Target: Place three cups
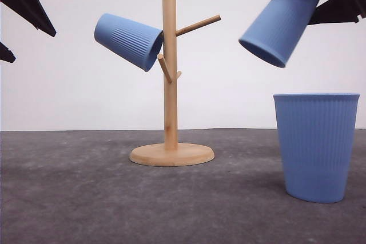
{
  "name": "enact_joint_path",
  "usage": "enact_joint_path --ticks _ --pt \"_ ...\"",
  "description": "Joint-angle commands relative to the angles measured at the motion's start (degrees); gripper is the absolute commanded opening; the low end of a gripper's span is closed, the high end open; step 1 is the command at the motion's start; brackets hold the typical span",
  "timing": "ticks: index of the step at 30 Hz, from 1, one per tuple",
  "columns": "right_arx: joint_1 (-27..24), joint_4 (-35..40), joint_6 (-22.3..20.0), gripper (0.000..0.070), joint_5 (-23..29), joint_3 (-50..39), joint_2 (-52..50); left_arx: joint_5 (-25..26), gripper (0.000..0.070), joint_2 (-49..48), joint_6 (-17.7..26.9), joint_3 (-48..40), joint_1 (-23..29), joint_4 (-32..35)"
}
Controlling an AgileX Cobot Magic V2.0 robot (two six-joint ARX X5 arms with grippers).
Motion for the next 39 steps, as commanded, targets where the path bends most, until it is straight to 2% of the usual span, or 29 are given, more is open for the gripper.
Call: enact_joint_path --ticks 1,6,12,19,32,39 --pt "-0.09 5.24 8.75 0.0399 -0.54 0.74 0.34 -0.07 0.0463 0.26 -0.11 0.66 -0.21 0.55" --pt "-0.09 15.04 18.59 0.0399 0.37 0.74 0.84 -0.07 0.0463 0.26 -0.11 0.66 -0.19 0.55" --pt "1.75 19.05 22.45 0.0399 0.83 0.74 3.78 -0.07 0.0463 0.26 -0.11 0.66 -0.19 0.55" --pt "4.01 30.06 31.19 0.0399 0.77 0.74 9.89 -0.07 0.0463 0.26 0.04 0.66 -0.19 0.57" --pt "9.64 35.91 31.98 0.0399 3.03 0.74 16.91 -0.08 0.0462 0.26 0.08 0.66 -0.19 0.57" --pt "11.12 36.04 31.68 0.0402 5.5 0.74 17.56 -0.09 0.0463 0.26 0.26 0.66 -0.19 0.57"
